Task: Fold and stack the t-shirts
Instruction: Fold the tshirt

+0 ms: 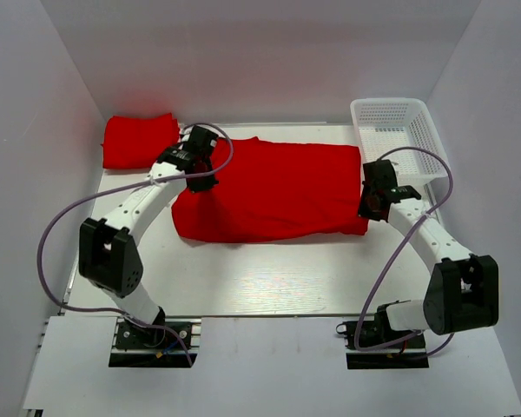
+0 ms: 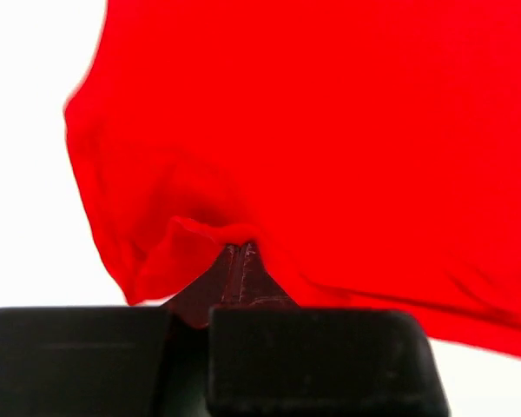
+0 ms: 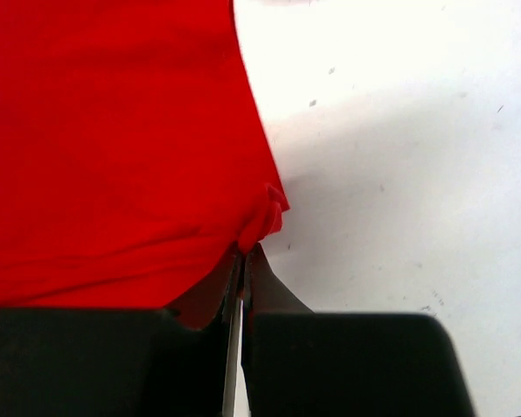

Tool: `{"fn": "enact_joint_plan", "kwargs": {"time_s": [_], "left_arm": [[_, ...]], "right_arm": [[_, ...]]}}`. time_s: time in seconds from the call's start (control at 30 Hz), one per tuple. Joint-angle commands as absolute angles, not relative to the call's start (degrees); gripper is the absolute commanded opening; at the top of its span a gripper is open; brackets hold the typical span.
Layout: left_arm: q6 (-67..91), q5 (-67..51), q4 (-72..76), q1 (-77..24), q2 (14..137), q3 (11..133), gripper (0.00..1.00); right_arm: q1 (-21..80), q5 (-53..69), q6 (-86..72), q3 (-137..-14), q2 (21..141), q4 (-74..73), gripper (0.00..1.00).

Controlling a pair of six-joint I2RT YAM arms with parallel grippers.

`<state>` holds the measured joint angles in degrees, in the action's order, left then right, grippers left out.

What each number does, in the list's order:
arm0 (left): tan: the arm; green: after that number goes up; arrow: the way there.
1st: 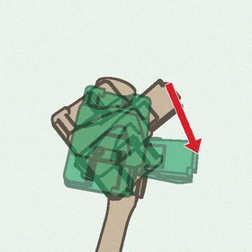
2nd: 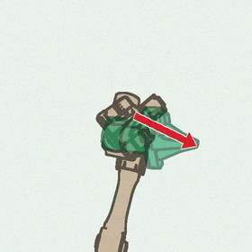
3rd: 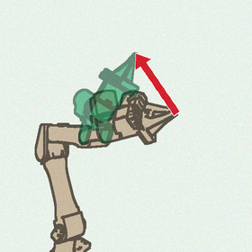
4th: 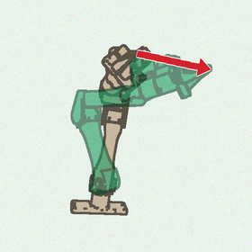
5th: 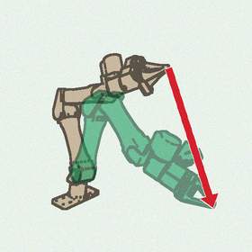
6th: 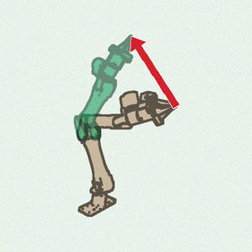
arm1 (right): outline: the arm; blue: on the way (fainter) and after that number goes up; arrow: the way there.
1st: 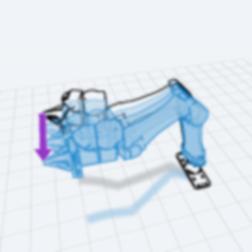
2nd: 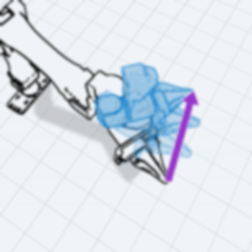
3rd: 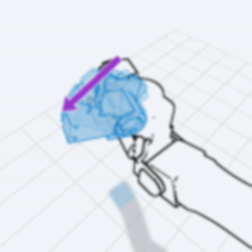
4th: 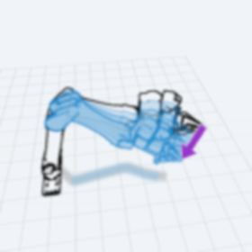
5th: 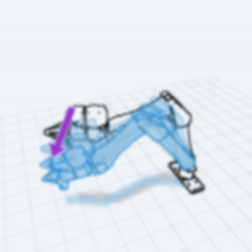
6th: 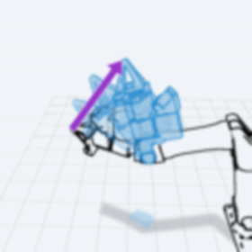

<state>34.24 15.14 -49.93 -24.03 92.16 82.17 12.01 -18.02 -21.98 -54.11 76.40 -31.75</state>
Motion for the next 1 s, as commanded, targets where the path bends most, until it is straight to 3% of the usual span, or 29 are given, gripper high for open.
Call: {"fn": "enact_joint_plan", "kwargs": {"time_s": [0.0, 0.5, 0.97], "left_arm": [[33.05, 21.97, -50.19, -22.85, 94.39, 87.62, 0.00], [18.81, 20.65, -37.45, -19.78, 101.16, 94.75, 0.00], [13.80, 19.86, -36.91, -17.67, 112.14, 105.11, 0.00]], "right_arm": [[11.87, -22.67, -19.95, -58.53, 77.96, -29.62, 0.00], [11.69, -22.33, -16.26, -66.53, 86.92, -28.74, 0.00], [11.69, -23.46, -14.77, -71.54, 95.00, -26.98, 0.00]]}}
